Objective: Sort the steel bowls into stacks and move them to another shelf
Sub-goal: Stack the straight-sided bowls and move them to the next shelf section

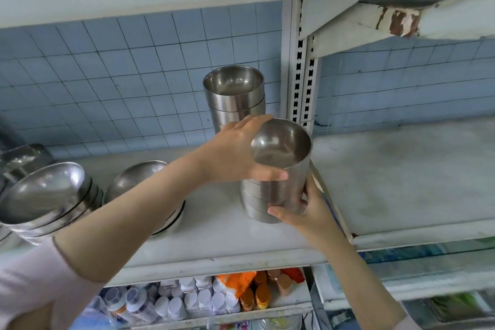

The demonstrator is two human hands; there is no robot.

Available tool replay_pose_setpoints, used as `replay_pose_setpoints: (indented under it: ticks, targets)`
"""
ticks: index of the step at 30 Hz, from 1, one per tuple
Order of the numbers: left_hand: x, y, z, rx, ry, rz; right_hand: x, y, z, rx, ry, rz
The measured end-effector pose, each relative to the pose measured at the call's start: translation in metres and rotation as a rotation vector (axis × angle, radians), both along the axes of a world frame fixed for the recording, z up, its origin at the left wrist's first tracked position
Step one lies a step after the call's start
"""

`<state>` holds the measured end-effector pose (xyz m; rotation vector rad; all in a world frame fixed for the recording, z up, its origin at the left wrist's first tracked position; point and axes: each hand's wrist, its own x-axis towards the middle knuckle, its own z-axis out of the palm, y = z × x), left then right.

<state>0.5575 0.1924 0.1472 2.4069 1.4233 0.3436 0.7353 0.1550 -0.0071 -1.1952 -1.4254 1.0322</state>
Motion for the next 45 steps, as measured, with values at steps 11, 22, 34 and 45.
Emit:
replay_pose_setpoints:
  ticks: [11,22,34,45]
  targets:
    - [-0.001,0.009,0.017,-0.147,0.247,-0.040,0.004,-0.002,0.010,-0.013,-0.053,0.041]
    - [-0.106,0.002,0.037,0.147,-0.054,0.269,-0.016,-0.016,0.150,0.419,-0.410,-0.037]
    - [-0.392,-0.015,0.058,0.108,-0.021,0.640,-0.293,0.090,0.202,0.415,-0.790,0.332]
    - [-0.596,0.039,0.038,-0.148,0.122,0.594,-0.532,0.178,0.160,0.035,-0.954,0.446]
